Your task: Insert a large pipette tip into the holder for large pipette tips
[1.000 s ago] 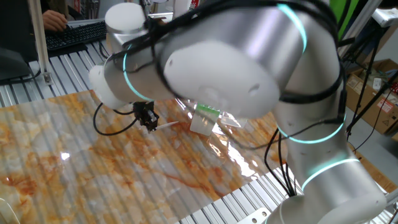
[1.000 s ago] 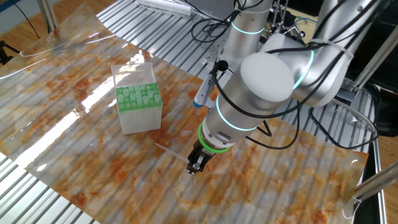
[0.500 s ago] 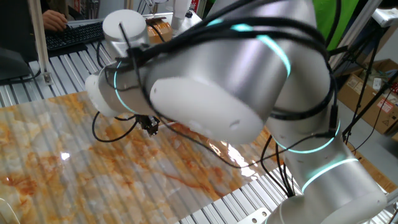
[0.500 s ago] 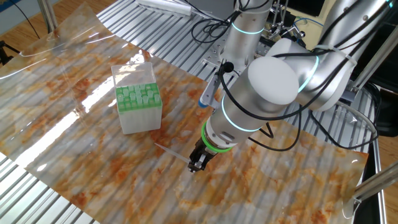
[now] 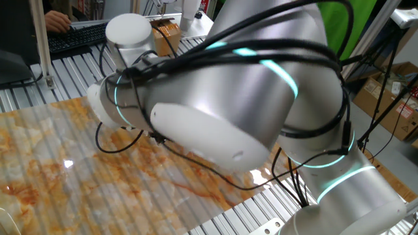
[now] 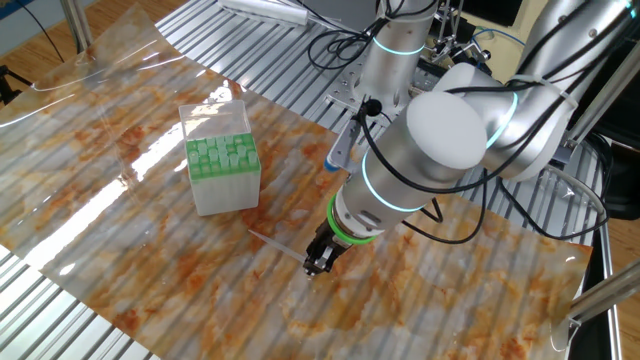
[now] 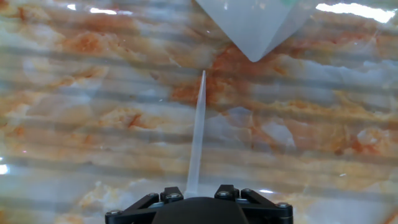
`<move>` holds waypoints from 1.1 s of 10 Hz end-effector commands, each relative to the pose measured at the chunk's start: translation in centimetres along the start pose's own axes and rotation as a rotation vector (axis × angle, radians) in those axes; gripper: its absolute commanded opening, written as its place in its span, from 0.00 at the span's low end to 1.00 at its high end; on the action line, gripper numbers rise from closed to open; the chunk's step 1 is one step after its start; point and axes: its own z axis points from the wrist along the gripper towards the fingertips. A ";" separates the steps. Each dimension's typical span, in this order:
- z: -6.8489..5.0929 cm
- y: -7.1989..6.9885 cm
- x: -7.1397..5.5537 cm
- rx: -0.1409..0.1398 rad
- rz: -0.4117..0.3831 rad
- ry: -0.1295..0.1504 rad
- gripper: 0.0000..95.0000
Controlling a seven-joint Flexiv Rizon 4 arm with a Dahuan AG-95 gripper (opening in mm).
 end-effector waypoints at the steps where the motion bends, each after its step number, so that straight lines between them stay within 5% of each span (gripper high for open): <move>1: 0.0 0.0 -0.1 -0.003 -0.001 -0.012 0.40; 11: 0.4 0.3 0.5 -0.021 0.013 -0.077 0.40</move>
